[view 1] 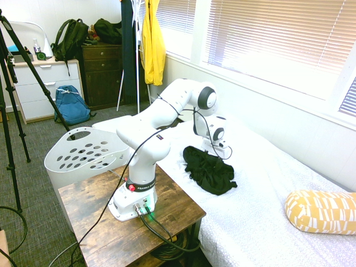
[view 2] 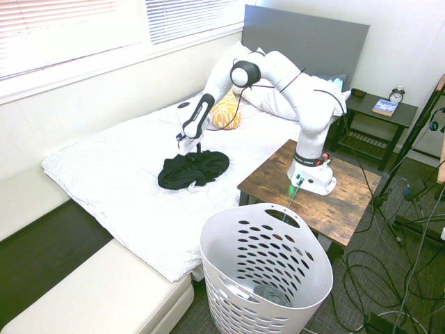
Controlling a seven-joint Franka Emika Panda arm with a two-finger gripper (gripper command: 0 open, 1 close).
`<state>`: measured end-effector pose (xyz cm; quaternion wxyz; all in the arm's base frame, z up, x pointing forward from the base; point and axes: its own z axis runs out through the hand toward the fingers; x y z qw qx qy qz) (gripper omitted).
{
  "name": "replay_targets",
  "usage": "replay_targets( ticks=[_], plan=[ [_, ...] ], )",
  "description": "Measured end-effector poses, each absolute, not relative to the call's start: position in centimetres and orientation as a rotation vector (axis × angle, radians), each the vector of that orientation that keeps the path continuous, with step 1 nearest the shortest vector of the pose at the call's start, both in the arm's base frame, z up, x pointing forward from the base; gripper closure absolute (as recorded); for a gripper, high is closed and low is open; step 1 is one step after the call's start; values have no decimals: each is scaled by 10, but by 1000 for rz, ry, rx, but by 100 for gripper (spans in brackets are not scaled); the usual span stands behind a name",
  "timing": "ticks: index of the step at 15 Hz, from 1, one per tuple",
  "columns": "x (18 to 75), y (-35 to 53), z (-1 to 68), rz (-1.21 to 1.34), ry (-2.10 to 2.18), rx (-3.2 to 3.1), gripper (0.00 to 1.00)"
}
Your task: Put my clothes in the laundry bag
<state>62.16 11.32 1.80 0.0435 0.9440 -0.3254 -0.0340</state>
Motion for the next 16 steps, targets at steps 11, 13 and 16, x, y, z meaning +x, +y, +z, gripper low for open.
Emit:
replay_targets(
  ticks=[11,13,16],
  plan=[
    [579,113,-43,-183,-1009,2931,100],
    [578,114,-44,-188,-1011,2938,100],
    [577,114,-45,-198,-1015,2943,100]
  ],
)
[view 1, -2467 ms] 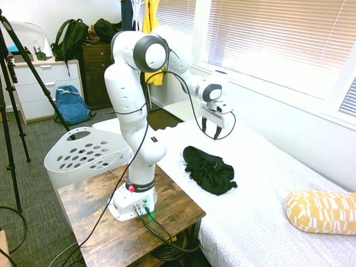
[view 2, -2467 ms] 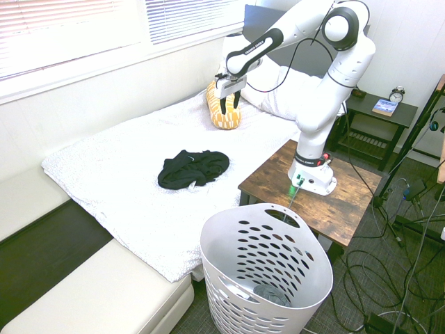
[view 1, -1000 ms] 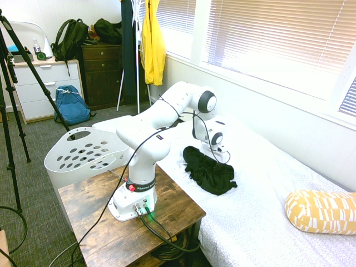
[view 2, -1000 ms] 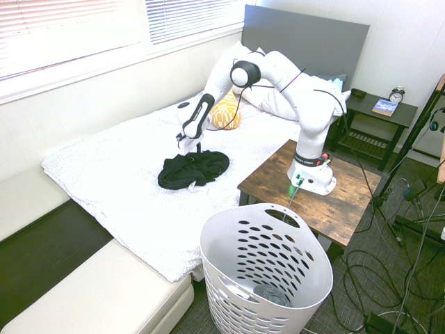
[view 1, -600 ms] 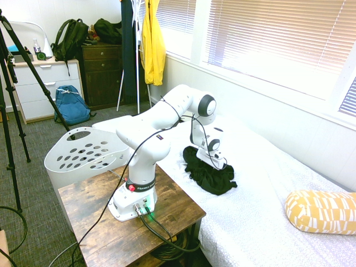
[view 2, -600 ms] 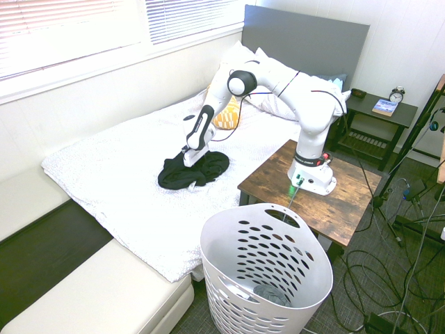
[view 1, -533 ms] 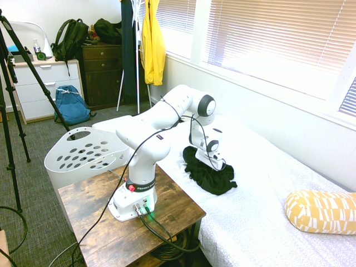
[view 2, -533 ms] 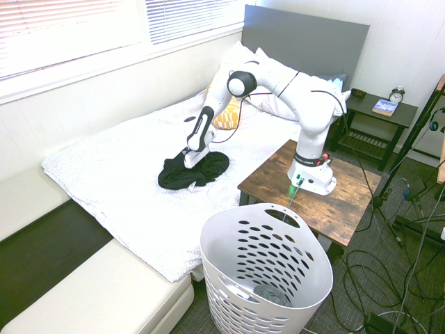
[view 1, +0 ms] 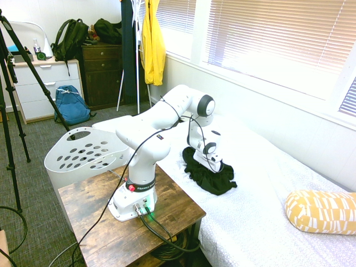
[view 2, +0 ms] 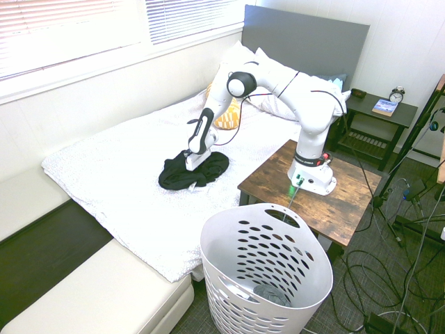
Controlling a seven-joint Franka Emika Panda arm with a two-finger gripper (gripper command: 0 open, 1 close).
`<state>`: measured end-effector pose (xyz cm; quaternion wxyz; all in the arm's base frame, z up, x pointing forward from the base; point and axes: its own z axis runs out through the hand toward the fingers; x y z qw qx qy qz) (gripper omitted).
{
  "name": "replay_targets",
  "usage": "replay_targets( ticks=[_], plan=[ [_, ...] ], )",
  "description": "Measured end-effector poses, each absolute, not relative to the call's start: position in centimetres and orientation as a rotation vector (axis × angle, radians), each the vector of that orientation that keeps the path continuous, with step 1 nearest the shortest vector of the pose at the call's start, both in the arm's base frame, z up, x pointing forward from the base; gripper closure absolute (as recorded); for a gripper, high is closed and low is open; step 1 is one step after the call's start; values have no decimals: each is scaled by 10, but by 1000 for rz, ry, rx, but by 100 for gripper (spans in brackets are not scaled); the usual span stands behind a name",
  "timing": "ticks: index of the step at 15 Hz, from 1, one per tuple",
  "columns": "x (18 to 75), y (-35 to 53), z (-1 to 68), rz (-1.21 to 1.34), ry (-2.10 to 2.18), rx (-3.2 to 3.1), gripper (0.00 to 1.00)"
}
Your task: Put my clothes in the laundry bag
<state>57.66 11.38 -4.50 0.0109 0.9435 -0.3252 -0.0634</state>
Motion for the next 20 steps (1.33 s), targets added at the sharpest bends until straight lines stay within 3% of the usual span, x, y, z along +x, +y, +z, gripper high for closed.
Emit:
replay_targets(
  ticks=[13,16,20],
  plan=[
    [578,122,-34,-224,-1005,2965,100],
    [595,138,24,-201,-966,2985,100],
    [611,187,161,-120,-868,3055,100]
  ],
)
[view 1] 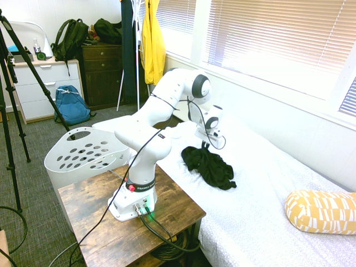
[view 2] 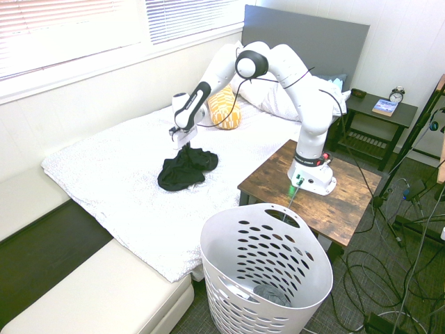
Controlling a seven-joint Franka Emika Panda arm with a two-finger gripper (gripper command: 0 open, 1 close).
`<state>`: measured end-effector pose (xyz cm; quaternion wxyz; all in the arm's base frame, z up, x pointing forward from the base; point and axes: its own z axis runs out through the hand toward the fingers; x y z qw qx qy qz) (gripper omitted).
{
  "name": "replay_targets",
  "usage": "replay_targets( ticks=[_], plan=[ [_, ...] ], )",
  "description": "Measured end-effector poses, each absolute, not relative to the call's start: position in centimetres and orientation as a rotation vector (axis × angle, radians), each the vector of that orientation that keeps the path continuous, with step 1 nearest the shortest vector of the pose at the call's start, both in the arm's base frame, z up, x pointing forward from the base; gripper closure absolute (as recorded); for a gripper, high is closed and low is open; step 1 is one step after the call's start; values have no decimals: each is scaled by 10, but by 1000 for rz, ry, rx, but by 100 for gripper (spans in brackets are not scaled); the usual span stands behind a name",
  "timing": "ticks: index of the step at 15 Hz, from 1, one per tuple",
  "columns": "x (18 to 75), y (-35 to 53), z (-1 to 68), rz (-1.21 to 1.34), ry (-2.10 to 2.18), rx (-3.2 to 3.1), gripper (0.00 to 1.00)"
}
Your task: Put my clothes in the laundry bag
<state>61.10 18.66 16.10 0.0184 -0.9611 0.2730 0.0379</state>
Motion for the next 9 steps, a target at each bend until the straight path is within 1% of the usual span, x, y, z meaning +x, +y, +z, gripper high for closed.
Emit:
replay_targets(
  ticks=[3,5,7,9],
  plan=[
    [603,216,268,68,763,-2990,100],
    [585,239,344,9,688,-3014,100],
    [552,273,432,-67,587,-3034,100],
    [498,316,523,-154,458,-3051,100]
  ],
)
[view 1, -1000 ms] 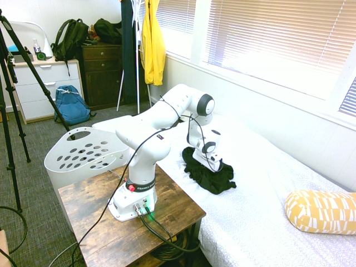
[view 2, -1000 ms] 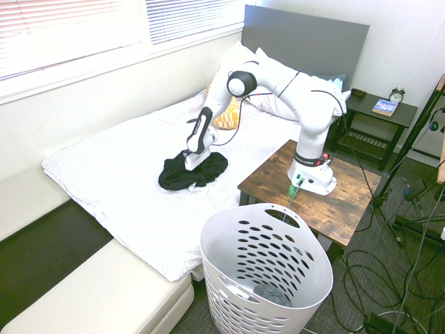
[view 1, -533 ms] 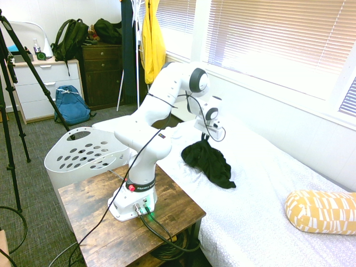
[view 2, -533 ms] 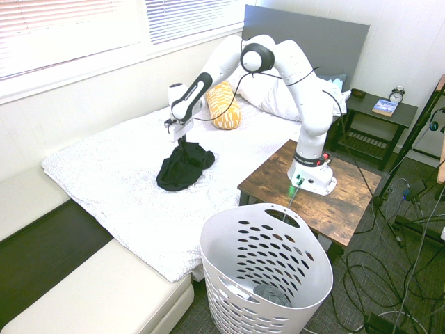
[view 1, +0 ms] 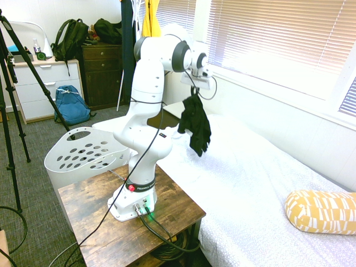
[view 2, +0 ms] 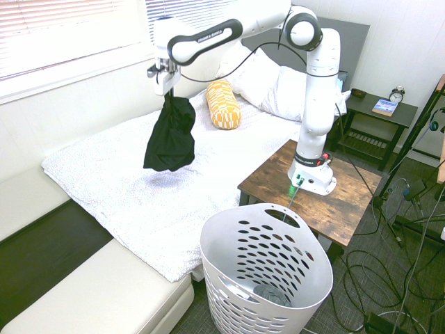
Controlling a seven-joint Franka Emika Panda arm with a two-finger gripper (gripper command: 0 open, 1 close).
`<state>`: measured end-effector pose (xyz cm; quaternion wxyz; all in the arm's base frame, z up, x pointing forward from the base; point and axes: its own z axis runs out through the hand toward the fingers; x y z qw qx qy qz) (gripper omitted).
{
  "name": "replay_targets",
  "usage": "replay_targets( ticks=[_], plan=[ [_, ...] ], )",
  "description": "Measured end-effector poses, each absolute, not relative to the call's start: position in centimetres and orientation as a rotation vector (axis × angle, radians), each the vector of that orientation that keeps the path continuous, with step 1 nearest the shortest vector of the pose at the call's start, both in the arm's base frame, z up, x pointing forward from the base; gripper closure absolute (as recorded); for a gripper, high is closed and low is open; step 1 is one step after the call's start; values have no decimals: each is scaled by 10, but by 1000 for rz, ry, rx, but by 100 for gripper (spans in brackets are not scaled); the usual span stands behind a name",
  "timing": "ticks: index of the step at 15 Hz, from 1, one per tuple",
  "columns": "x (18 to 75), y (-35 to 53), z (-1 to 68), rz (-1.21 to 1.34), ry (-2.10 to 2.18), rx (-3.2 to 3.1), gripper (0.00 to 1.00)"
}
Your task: Put my clothes in the laundry bag
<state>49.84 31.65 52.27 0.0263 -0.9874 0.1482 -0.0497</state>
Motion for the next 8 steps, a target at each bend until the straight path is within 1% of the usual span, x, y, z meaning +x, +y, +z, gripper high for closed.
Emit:
replay_targets(
  ticks=[1,3,5,8],
  plan=[
    [464,340,559,-192,391,-3060,100],
    [394,381,604,-234,252,-3077,100],
    [330,411,622,-245,116,-3092,100],
    [242,439,619,-221,-70,-3109,100]
  ],
)
